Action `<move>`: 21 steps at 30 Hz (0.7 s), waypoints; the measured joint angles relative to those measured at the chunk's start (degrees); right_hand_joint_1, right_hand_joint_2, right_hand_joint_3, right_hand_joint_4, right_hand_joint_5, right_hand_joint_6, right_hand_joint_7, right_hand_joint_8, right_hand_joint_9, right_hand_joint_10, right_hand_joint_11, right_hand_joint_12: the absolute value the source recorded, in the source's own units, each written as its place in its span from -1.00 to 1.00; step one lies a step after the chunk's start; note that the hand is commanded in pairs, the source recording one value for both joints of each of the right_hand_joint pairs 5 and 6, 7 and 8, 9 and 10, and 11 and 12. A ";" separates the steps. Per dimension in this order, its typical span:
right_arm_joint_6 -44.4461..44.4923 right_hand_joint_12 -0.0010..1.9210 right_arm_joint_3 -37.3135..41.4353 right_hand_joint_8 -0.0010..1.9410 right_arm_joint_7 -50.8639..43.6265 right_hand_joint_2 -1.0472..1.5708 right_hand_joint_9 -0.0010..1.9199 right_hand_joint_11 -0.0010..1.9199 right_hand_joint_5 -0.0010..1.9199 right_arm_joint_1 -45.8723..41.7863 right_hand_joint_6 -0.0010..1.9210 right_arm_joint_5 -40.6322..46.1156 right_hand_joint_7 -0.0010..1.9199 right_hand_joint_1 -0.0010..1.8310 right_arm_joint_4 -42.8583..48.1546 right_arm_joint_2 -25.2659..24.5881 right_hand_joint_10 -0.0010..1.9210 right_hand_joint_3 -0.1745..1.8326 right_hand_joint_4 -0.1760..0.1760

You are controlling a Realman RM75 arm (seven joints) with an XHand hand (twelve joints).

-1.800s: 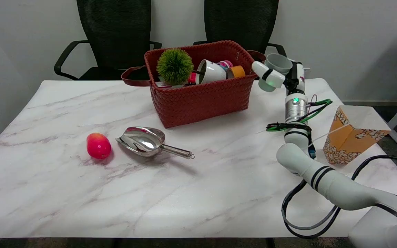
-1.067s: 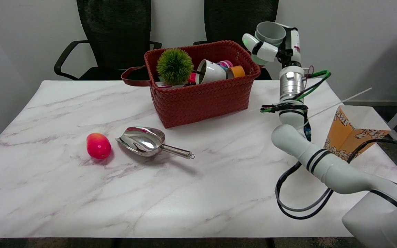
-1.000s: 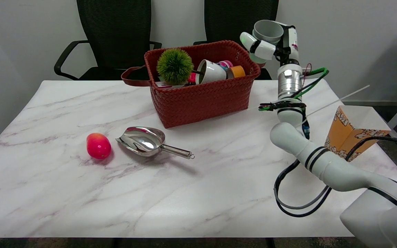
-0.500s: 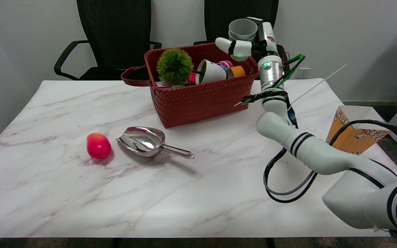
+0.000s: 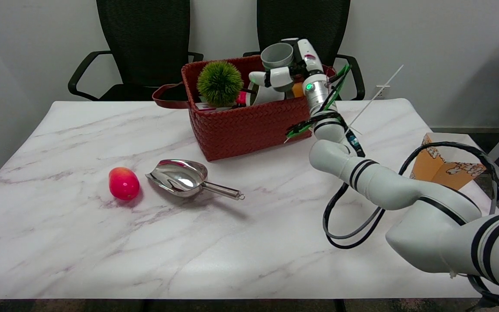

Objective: Place the green cup into the brown storage basket.

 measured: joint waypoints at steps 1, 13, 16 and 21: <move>-0.31 -0.41 -0.05 0.27 -0.34 -0.11 0.06 -0.41 -0.06 0.24 -0.06 -0.35 0.28 0.23 -0.66 -0.22 0.06 -0.25 0.00; -2.68 -0.45 0.87 0.24 -3.34 -0.10 0.04 -0.45 -0.12 1.00 -0.13 -2.58 0.25 0.21 -5.16 -1.04 0.04 -0.42 0.00; -3.11 -0.49 1.50 0.17 -4.14 -0.13 -0.08 -0.49 -0.14 0.71 -0.14 -2.86 0.18 0.22 -5.39 -0.82 -0.08 -0.40 0.00; -3.60 -0.98 2.42 -0.61 -5.23 -0.46 -0.68 -0.98 -0.95 0.08 -0.95 -3.20 -0.60 0.17 -4.85 -0.21 -0.68 -0.61 0.00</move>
